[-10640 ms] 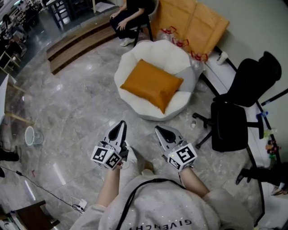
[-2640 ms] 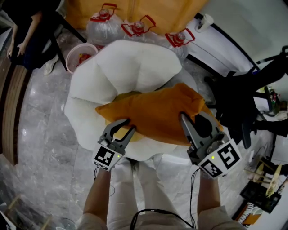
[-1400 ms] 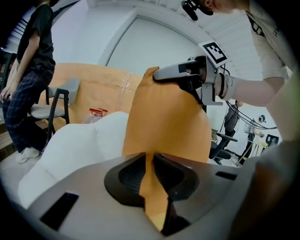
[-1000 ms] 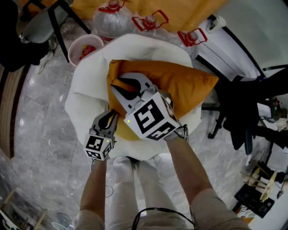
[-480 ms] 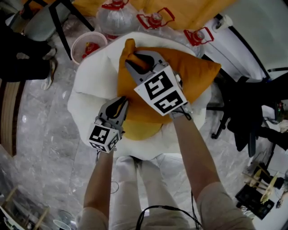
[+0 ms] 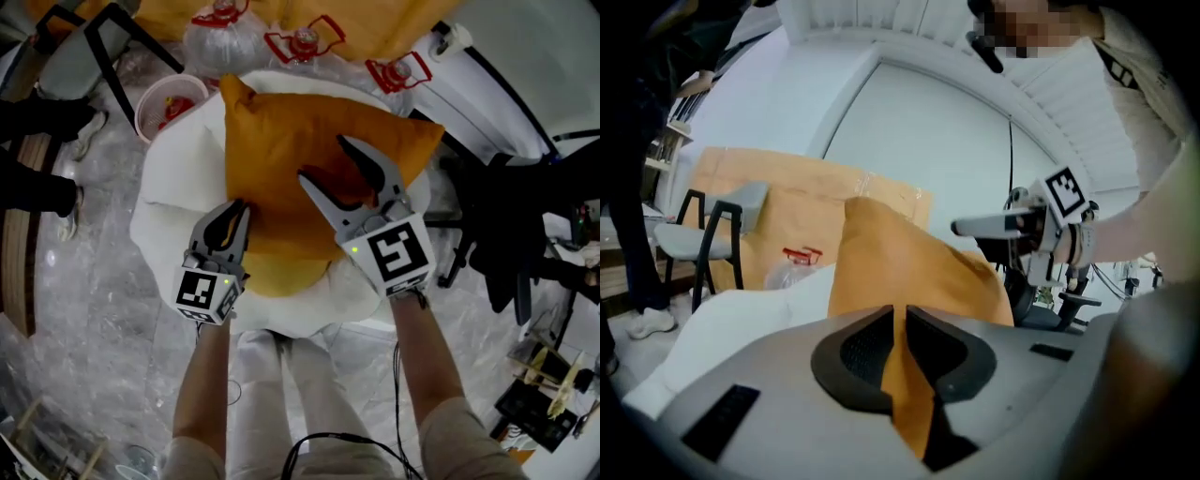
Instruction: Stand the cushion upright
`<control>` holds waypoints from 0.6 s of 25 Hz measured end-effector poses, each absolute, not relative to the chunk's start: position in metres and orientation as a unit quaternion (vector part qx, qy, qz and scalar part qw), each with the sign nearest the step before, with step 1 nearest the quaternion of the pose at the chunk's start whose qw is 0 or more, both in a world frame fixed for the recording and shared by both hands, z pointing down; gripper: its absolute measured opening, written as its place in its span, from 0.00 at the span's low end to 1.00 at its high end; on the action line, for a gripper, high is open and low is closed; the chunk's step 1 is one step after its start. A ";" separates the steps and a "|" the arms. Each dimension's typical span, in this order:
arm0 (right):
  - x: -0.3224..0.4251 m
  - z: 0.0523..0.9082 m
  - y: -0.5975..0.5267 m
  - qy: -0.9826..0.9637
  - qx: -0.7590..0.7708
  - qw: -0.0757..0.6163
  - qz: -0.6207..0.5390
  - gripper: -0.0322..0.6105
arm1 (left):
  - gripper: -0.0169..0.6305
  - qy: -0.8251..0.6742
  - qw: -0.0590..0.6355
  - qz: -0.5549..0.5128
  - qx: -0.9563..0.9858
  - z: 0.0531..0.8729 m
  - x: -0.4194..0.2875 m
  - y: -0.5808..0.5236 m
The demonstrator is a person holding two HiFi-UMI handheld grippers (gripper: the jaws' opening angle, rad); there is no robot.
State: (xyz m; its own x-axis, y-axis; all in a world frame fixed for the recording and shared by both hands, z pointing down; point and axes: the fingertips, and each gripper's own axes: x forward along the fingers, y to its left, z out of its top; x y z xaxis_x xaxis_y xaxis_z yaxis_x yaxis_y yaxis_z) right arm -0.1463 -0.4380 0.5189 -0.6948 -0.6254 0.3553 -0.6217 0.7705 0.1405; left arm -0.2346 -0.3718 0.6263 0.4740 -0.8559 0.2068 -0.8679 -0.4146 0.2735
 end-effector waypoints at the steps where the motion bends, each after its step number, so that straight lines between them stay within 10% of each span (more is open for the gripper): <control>1: -0.111 0.525 -0.439 -0.904 0.383 0.188 0.023 0.48 | 0.13 -0.512 0.160 0.006 0.844 0.616 -0.233 -0.372; 7: 0.038 0.562 -0.465 -0.822 0.508 0.010 0.256 0.48 | 0.13 -0.492 0.135 -0.010 0.860 0.588 -0.209 -0.383; 15: 0.059 0.573 -0.489 -0.783 0.522 -0.039 0.337 0.48 | 0.13 -0.497 0.137 -0.002 0.857 0.586 -0.196 -0.384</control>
State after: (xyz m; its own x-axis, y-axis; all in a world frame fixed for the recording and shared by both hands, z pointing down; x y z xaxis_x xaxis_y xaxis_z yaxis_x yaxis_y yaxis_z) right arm 0.0587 -0.4887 0.5726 -0.4530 -0.8432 0.2895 -0.7903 0.2294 -0.5682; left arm -0.1963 -0.3845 0.5856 0.5055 -0.8525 0.1331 -0.8516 -0.4682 0.2358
